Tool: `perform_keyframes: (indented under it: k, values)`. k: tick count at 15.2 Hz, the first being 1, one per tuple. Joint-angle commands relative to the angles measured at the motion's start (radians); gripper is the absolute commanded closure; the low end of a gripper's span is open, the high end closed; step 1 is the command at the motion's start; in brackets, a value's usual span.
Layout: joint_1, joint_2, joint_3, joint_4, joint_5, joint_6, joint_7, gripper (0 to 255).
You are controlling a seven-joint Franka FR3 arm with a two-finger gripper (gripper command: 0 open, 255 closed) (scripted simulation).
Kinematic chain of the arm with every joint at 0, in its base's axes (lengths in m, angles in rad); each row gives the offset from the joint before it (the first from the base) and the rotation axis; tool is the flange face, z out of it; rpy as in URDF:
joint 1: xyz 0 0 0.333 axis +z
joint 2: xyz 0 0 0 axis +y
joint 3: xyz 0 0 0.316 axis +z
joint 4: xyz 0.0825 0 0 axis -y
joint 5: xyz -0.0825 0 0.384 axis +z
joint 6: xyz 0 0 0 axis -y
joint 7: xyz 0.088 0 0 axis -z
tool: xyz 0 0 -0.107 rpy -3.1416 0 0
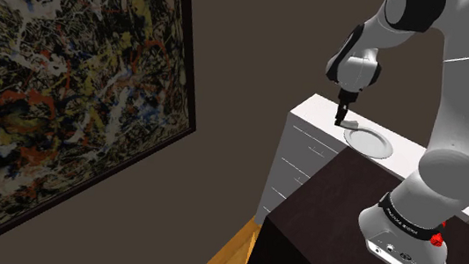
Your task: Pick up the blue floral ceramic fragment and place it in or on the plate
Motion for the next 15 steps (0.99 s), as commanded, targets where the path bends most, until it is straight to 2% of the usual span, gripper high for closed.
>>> perform_keyframes:
  k: [1,15]
  values:
    - [0.009,-0.018,-0.012,-0.006,-0.012,-0.012,0.008,255]
    - [0.086,-0.183,-0.113,-0.025,-0.139,-0.14,0.086,255]
